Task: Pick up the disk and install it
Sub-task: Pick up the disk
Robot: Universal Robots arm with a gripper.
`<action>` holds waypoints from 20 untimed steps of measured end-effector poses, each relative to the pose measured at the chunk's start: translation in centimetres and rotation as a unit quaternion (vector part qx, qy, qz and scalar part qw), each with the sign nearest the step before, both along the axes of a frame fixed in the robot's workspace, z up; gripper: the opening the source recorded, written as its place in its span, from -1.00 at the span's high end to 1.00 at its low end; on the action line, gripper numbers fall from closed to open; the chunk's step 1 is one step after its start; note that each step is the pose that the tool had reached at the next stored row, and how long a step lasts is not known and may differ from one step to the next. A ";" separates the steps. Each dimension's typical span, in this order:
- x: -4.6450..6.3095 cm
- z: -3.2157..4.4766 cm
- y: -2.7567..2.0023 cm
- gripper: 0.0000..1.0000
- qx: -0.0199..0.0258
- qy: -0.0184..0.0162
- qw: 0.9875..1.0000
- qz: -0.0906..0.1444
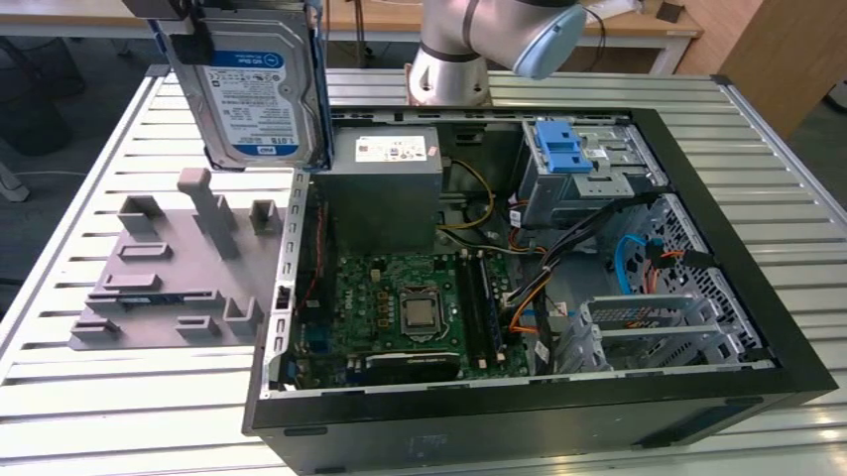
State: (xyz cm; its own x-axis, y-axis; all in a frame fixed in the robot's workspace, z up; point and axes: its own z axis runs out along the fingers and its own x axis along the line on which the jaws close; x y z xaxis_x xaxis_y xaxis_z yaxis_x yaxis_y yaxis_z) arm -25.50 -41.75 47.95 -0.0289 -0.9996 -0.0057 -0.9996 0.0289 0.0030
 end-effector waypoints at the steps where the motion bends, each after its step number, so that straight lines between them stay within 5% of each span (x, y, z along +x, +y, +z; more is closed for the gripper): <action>1: 0.1 0.00 -0.03 0.27 0.000 0.000 1.000 0.000; 20: 2.7 0.00 -0.51 0.27 0.000 0.000 1.000 0.000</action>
State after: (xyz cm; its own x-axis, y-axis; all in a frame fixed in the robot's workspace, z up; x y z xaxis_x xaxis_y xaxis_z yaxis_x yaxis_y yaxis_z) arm -22.82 -42.27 47.95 -0.0290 -0.9996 -0.0057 -0.9996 0.0290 0.0030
